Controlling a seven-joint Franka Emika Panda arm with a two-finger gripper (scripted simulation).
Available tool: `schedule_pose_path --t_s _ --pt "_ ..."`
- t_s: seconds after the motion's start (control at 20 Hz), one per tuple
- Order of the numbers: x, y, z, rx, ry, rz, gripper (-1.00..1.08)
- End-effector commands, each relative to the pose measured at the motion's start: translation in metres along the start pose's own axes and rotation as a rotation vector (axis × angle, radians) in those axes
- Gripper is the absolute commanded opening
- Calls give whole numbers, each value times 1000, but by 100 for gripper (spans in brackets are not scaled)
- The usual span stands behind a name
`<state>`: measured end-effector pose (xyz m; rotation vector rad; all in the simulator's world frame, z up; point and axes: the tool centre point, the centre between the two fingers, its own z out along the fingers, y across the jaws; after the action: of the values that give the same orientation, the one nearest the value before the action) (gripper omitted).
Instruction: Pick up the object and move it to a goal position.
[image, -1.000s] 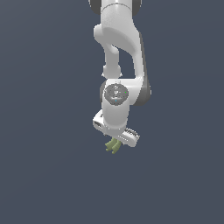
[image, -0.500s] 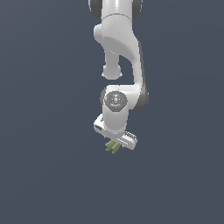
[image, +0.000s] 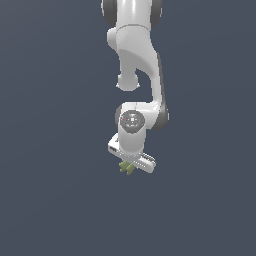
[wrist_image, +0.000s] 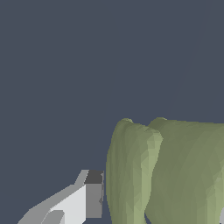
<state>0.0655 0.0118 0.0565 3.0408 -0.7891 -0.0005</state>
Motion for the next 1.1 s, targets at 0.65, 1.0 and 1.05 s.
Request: schedule_pose_path --t_s 0.65,1.0,1.05 --pt "2 5 -7 0 0 0 -100" --pt "10 28 -44 0 0 1 -100" --pt "12 33 -52 0 0 1 -100"
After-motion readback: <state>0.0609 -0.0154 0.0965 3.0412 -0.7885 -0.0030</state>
